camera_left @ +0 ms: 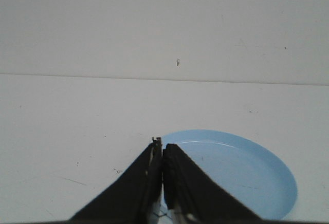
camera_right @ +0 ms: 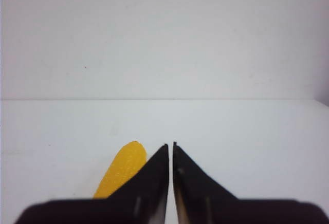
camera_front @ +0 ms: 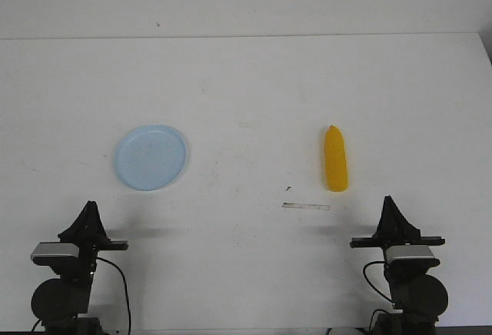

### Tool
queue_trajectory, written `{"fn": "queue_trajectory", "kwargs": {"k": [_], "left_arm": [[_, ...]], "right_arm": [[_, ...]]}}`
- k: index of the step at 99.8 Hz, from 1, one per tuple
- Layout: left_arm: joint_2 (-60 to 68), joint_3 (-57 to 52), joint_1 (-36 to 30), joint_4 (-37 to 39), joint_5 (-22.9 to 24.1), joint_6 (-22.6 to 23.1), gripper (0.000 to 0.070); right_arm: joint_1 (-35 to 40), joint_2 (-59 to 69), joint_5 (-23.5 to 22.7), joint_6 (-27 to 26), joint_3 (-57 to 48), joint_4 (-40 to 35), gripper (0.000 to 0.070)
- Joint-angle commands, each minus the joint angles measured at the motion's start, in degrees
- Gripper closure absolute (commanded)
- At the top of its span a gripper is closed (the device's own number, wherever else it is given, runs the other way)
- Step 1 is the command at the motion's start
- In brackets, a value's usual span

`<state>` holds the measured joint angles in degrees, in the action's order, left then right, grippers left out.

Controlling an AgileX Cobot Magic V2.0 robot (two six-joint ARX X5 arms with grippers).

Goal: Place corn on plate with both arms

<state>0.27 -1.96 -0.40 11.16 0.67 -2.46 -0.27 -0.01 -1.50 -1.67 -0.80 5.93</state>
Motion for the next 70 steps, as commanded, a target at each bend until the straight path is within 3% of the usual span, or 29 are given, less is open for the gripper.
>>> {"fn": "queue_trajectory", "kwargs": {"k": [1,70], "left_arm": [[-0.09,1.18,-0.04,0.90,-0.02,0.20,0.0699],[-0.09,1.05,-0.02,4.66,0.00,-0.17,0.0699]], "right_arm": [[0.15,0.09,-0.02,0.28,0.07,0.48,0.0687],[0.15,0.09,-0.02,0.28,0.07,0.48,0.0687]]}}
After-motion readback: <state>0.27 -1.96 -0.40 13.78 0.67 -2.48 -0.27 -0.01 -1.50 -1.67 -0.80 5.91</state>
